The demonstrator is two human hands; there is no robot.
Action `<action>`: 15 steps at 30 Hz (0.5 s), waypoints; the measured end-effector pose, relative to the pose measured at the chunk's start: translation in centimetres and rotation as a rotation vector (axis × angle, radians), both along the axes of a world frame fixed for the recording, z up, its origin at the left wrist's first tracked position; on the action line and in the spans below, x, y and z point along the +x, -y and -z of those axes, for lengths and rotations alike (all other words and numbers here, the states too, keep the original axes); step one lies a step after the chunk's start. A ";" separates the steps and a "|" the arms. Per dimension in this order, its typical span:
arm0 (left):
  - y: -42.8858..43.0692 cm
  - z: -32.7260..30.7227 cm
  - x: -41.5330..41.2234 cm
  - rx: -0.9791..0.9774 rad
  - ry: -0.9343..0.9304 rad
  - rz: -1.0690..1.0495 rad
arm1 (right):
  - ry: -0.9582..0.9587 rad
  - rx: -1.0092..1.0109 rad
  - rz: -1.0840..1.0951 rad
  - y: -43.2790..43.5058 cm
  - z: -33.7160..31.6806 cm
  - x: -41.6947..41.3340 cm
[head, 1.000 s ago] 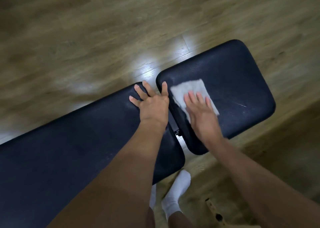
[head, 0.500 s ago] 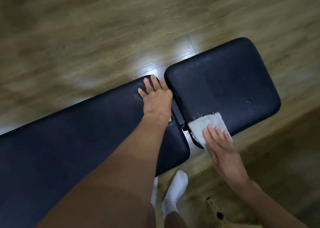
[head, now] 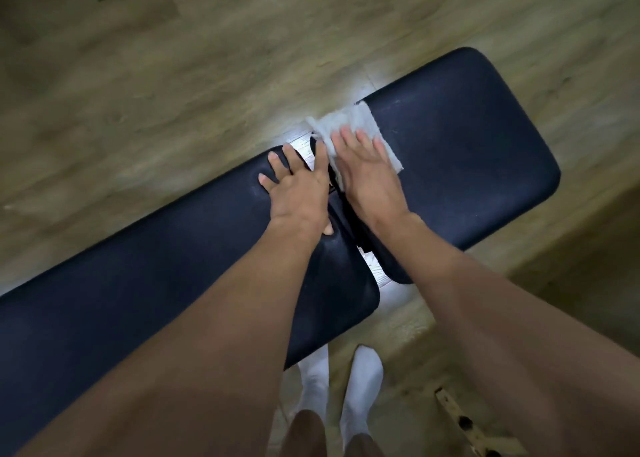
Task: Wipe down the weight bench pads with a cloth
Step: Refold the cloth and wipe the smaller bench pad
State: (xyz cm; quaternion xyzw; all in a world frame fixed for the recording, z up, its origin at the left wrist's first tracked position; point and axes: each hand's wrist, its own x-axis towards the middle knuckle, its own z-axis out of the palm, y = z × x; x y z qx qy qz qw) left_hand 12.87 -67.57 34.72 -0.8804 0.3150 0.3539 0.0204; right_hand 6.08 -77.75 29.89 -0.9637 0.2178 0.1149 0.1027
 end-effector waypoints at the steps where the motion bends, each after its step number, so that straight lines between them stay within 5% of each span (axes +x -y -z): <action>1: 0.0 -0.2 -0.2 0.006 -0.002 0.020 | -0.022 -0.014 -0.028 -0.2 0.0 -1.5; 7: 0.6 -0.4 -5.1 -0.184 0.305 0.433 | 0.042 0.170 -0.036 -2.5 -1.6 -10.5; 10: 1.1 0.2 -8.6 -0.212 0.271 0.651 | 0.143 0.201 -0.071 -1.8 -1.6 -14.3; 15: 3.7 0.7 -12.2 -0.282 0.194 0.699 | 0.253 0.191 0.023 2.3 -1.4 -18.2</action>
